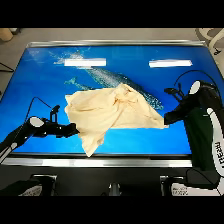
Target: Fold the shirts.
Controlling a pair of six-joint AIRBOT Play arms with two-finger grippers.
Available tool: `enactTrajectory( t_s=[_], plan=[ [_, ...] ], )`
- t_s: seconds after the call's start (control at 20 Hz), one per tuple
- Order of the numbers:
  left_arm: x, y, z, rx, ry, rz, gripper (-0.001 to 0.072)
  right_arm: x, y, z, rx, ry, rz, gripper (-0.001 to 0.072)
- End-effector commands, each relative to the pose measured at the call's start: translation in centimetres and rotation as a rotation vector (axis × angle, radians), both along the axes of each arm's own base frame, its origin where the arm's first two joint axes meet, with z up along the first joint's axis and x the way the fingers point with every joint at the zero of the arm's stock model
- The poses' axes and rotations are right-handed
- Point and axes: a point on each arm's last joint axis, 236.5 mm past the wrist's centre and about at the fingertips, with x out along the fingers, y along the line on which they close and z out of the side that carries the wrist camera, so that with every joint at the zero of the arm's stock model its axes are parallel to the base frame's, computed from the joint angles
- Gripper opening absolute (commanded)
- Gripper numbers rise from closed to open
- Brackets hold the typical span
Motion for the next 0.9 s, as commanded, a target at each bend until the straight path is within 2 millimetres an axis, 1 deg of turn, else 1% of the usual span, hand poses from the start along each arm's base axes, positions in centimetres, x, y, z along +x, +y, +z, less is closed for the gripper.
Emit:
enactTrajectory(
  t_s=[0.0,0.1,0.25,0.4,0.55,0.65,0.75,0.8,0.85],
  plan=[
    [-0.3,-0.1,0.2,-0.005,0.004,-0.017,0.0029,-0.4,-0.4,-2.2,-0.024,-0.019,-0.028,0.0501],
    [-0.3,-0.2,0.2,-0.005,0.004,-0.017,0.0029,0.0,-0.5,-2.9,-0.031,-0.040,-0.048,0.0505],
    [-0.4,-0.2,0.2,-0.006,0.005,-0.017,0.0029,1.1,-0.7,-3.2,-0.043,-0.087,-0.076,0.0504],
    [-0.3,-0.2,0.2,-0.006,0.004,-0.017,0.0029,0.6,-0.6,-4.0,-0.041,-0.044,-0.106,0.0486],
    [-0.3,-0.2,0.2,-0.006,0.004,-0.018,0.0029,-0.3,-0.4,-4.8,-0.037,0.014,-0.118,0.0486],
    [-0.3,-0.2,0.2,-0.006,0.004,-0.018,0.0029,0.0,-0.2,-5.3,-0.027,0.013,-0.145,0.0481],
    [-0.3,-0.2,0.4,-0.007,-0.002,-0.018,0.0029,0.7,-0.2,-5.4,-0.030,-0.010,-0.179,0.0380],
    [-0.2,-0.2,0.6,-0.007,-0.008,-0.018,0.0029,0.8,-0.2,-5.4,-0.032,-0.015,-0.188,0.0377],
    [-0.2,-0.2,0.7,-0.007,-0.012,-0.017,0.0029,0.9,-0.2,-5.4,-0.032,-0.019,-0.190,0.0349]
  ],
)
